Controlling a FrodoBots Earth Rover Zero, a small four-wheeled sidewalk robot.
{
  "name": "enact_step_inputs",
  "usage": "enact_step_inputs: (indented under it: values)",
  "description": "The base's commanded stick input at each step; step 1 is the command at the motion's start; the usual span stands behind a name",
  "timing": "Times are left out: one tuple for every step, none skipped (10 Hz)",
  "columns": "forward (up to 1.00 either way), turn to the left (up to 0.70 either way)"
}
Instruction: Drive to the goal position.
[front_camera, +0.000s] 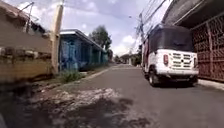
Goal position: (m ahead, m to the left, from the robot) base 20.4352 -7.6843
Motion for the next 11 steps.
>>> enact_step_inputs:
  values:
    - [0.7,0.0]
    - [0.7,0.0]
    - [0.7,0.0]
    - [0.7,0.0]
    - [0.7,0.0]
    - [0.7,0.0]
    - [0.7,0.0]
    - [0.7,0.0]
    - [0.7,0.0]
    - [0.7,0.0]
    - [0.7,0.0]
